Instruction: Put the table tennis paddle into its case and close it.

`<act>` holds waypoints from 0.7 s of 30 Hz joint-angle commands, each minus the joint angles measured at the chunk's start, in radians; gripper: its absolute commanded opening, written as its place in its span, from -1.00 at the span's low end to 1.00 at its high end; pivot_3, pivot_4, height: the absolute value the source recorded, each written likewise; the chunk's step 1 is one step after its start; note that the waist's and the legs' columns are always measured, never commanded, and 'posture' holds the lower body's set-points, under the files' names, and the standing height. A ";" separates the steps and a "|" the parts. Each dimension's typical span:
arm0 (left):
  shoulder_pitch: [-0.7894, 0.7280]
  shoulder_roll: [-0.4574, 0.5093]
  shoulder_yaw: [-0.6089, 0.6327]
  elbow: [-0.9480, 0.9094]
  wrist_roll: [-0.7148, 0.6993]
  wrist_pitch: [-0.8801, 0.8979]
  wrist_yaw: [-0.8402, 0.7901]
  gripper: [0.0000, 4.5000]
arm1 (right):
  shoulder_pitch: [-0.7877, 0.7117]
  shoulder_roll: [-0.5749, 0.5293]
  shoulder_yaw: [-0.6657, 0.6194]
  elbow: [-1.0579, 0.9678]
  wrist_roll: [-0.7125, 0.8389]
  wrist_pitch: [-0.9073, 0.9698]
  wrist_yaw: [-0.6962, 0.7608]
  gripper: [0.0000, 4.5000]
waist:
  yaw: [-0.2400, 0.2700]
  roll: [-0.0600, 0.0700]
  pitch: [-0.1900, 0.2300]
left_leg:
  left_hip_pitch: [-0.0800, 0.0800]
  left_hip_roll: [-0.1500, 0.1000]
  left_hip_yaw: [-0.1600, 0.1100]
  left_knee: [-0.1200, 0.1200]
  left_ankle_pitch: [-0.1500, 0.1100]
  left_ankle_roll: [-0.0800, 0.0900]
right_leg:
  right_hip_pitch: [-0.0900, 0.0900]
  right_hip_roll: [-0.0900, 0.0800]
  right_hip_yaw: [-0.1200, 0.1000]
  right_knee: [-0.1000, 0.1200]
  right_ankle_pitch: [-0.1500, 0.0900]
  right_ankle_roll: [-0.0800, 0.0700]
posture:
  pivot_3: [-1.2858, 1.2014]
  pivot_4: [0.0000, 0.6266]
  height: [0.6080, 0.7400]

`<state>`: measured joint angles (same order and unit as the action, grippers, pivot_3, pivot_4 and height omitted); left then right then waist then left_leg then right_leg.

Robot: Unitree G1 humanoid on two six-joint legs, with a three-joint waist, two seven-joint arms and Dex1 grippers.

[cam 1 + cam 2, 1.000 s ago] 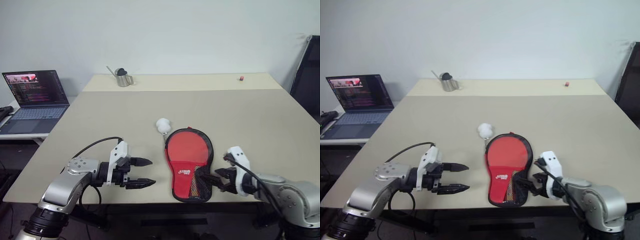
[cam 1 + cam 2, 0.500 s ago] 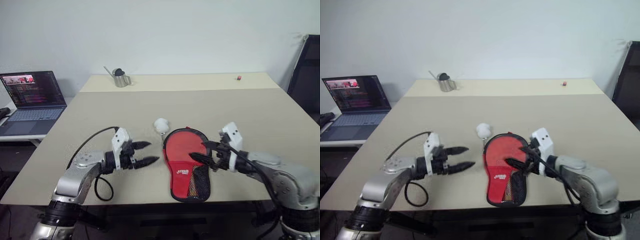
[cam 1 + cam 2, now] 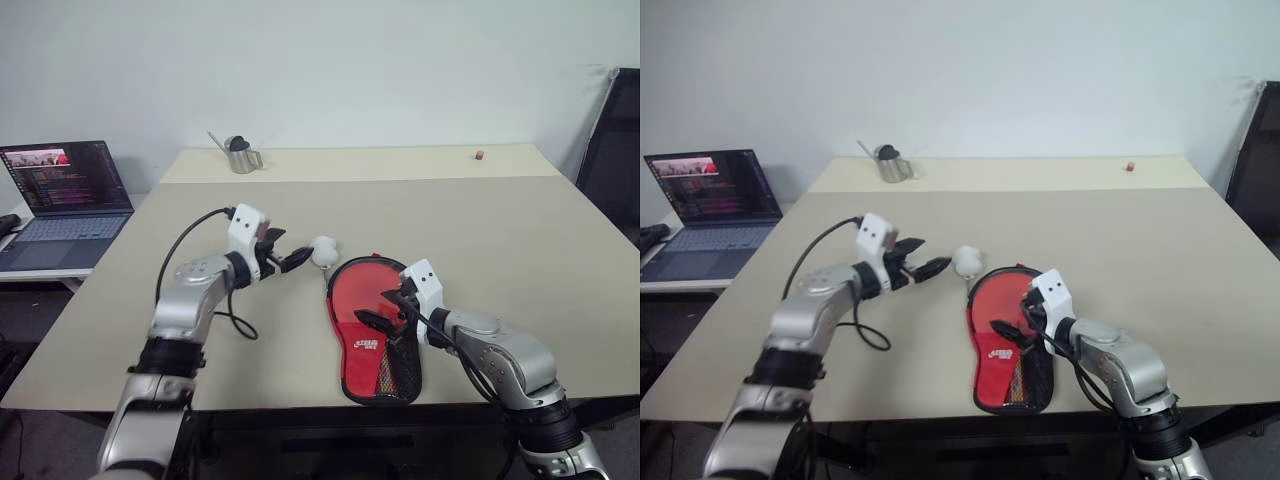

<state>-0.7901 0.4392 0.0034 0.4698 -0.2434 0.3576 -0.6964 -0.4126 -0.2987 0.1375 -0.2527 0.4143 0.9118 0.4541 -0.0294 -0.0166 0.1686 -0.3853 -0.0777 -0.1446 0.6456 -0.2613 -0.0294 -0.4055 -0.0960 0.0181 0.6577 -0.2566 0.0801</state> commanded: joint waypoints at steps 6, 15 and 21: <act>-0.301 -0.095 -0.026 0.553 0.119 -0.182 0.015 0.97 | -0.009 0.025 0.003 -0.021 -0.009 -0.024 -0.014 1.00 | -0.005 0.000 0.000 | 0.000 -0.001 0.002 0.000 0.001 -0.002 | -0.001 0.000 0.000 -0.001 0.000 0.000 | 0.03 -0.52 1.00; -0.392 -0.176 -0.030 0.811 0.208 -0.223 0.049 0.97 | 0.009 0.040 0.001 -0.042 -0.015 -0.025 -0.041 1.00 | -0.006 -0.001 0.001 | -0.001 -0.001 0.006 0.000 0.001 -0.002 | -0.003 0.000 0.000 0.001 0.000 0.000 | 0.03 -0.52 1.00; -0.394 -0.204 -0.025 0.835 0.242 -0.229 0.063 0.90 | 0.025 0.046 -0.010 -0.062 -0.009 -0.023 -0.059 1.00 | -0.005 -0.001 0.001 | -0.001 -0.001 0.006 0.000 0.001 -0.002 | -0.003 0.000 0.000 0.001 0.000 0.000 | 0.03 -0.52 1.00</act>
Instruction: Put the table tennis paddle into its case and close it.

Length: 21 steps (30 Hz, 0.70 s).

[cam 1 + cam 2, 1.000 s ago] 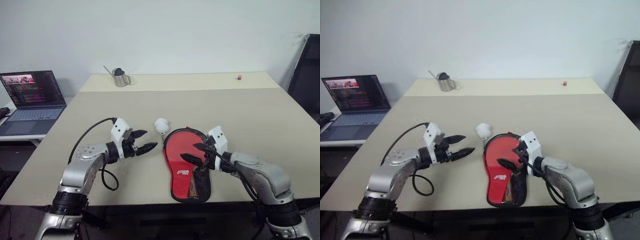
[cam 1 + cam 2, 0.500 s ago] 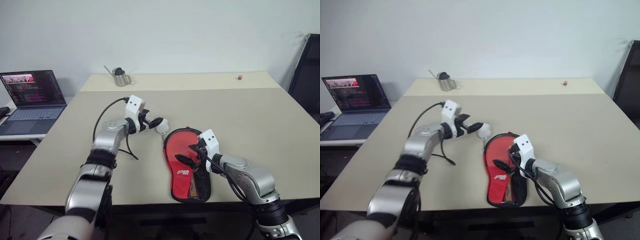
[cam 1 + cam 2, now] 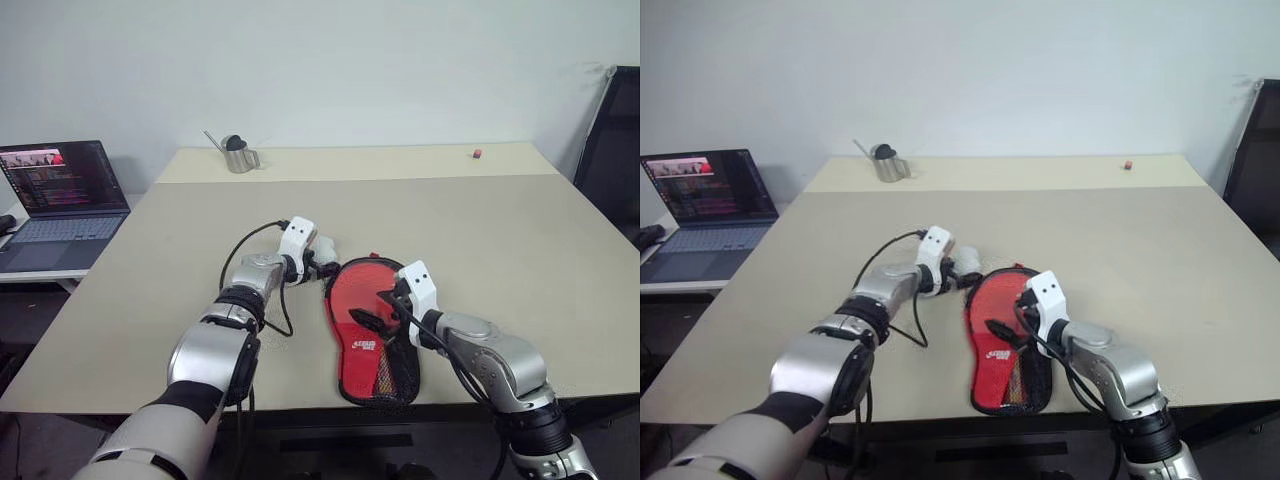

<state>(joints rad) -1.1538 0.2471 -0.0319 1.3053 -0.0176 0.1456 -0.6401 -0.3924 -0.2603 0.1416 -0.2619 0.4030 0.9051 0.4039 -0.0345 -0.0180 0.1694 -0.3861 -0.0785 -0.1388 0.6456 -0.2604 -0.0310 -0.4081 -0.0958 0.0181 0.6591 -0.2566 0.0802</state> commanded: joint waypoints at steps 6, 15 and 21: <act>-0.020 -0.013 0.026 0.003 0.026 -0.017 0.028 0.09 | 0.011 0.003 -0.029 -0.078 0.021 -0.002 -0.011 1.00 | 0.001 0.000 0.000 | 0.000 0.000 0.000 0.000 0.000 0.000 | 0.000 0.000 0.000 0.000 0.000 0.000 | 0.03 -0.52 1.00; -0.008 -0.001 0.020 0.003 0.060 -0.046 0.042 -0.99 | -0.001 -0.019 0.023 0.017 -0.070 0.031 -0.066 1.00 | 0.000 -0.001 -0.001 | 0.003 0.000 0.001 0.000 0.000 0.000 | 0.001 0.001 0.000 0.003 0.000 0.000 | 0.03 -0.52 1.00; -0.035 -0.023 0.003 0.011 0.109 -0.095 0.079 -0.99 | 0.024 -0.028 0.067 0.006 -0.094 0.051 -0.056 1.00 | 0.001 -0.003 -0.002 | 0.003 0.000 0.000 0.001 0.000 0.000 | 0.002 0.002 0.000 0.004 0.000 0.000 | 0.03 -0.52 1.00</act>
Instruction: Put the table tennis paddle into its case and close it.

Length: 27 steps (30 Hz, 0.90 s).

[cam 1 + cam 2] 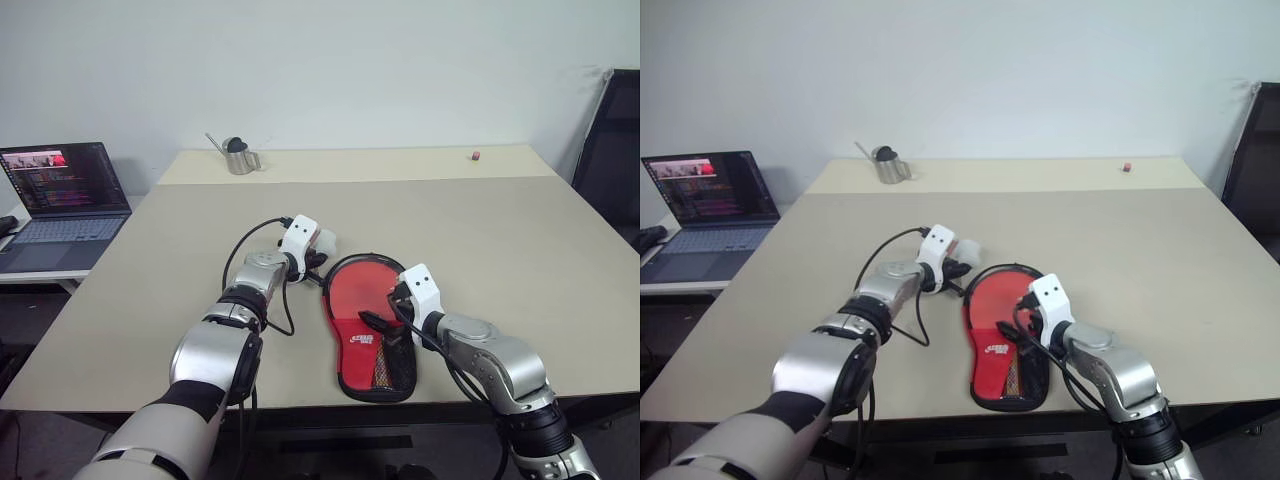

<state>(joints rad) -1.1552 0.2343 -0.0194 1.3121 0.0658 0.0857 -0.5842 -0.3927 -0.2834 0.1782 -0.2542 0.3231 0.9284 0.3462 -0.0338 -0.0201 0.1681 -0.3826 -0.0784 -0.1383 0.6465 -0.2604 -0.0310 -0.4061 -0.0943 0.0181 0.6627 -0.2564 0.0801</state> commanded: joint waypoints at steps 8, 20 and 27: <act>-0.019 -0.043 -0.055 0.010 0.093 -0.066 -0.001 -0.99 | 0.081 -0.018 0.090 -0.053 -0.058 0.047 -0.004 1.00 | 0.002 -0.005 -0.003 | 0.000 0.000 0.000 0.000 0.000 0.000 | 0.001 0.000 0.000 0.000 0.000 0.000 | 0.03 -0.52 1.00; -0.050 -0.074 -0.111 0.032 0.191 -0.185 0.142 -0.99 | 0.173 -0.008 0.110 -0.158 -0.070 0.125 -0.044 1.00 | 0.004 -0.008 -0.007 | 0.001 0.000 -0.001 0.000 0.000 0.000 | 0.002 0.000 -0.001 0.000 0.000 0.000 | 0.03 -0.52 1.00; -0.099 -0.118 -0.147 0.051 0.263 -0.232 0.223 -0.99 | 0.211 -0.002 0.108 -0.214 -0.062 0.172 -0.073 1.00 | 0.005 -0.008 -0.007 | 0.001 0.000 0.000 0.000 0.000 0.000 | 0.002 0.000 -0.001 -0.001 0.000 0.000 | 0.03 -0.52 1.00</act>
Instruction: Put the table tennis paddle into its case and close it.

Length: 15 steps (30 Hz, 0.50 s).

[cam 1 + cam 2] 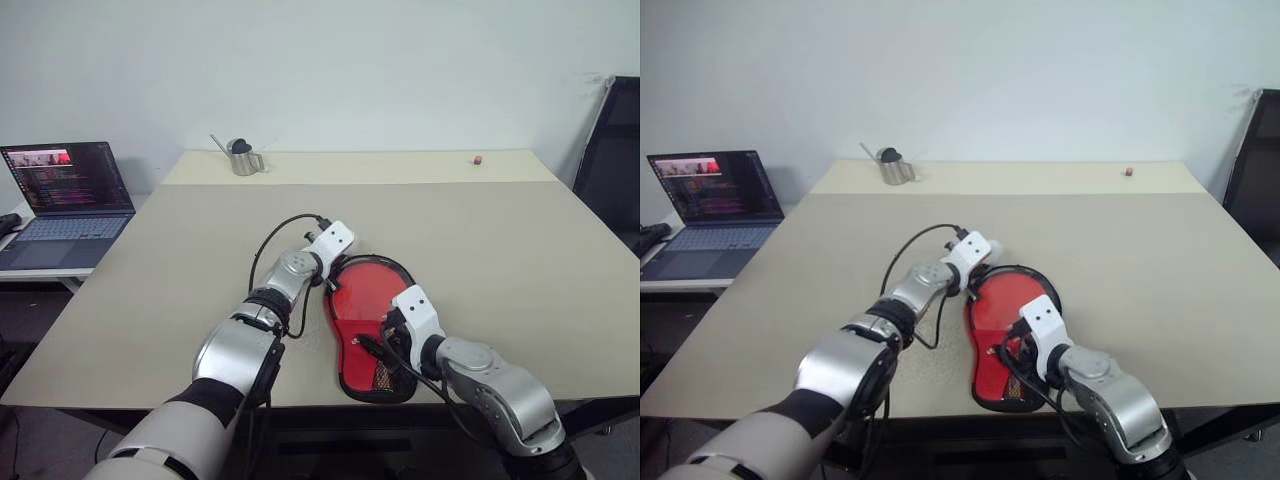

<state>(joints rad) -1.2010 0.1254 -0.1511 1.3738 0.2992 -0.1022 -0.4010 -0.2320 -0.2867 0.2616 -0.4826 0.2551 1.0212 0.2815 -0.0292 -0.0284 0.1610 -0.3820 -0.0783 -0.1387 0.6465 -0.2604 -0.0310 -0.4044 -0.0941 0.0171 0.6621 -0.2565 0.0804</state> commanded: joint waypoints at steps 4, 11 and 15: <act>-0.065 -0.022 -0.066 -0.004 0.097 -0.086 0.064 -0.99 | 0.088 0.005 0.028 -0.035 0.005 0.112 -0.033 1.00 | 0.000 0.000 0.000 | 0.000 0.000 0.000 0.000 0.000 0.000 | 0.000 0.000 0.000 0.000 0.000 0.000 | 0.03 -0.52 1.00; -0.095 -0.050 -0.165 0.007 0.221 -0.136 0.145 -0.99 | 0.166 0.012 0.017 -0.143 0.015 0.184 -0.072 1.00 | 0.005 0.000 0.000 | 0.000 0.000 0.000 0.000 0.000 0.000 | 0.001 0.000 -0.001 -0.001 0.000 0.001 | 0.03 -0.52 1.00; -0.120 -0.072 -0.220 0.012 0.287 -0.157 0.203 -0.99 | 0.196 0.024 0.012 -0.179 0.016 0.211 -0.092 1.00 | 0.007 0.000 0.000 | -0.001 0.000 0.000 0.000 0.000 0.000 | 0.001 0.000 -0.001 -0.001 -0.001 0.002 | 0.03 -0.52 1.00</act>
<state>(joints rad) -1.2643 0.0656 -0.3515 1.4071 0.5594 -0.2260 -0.2436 -0.0886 -0.2600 0.2570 -0.6896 0.2569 1.1468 0.1933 -0.0222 -0.0286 0.1609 -0.3831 -0.0784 -0.1393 0.6460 -0.2605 -0.0310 -0.4039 -0.0942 0.0162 0.6604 -0.2579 0.0827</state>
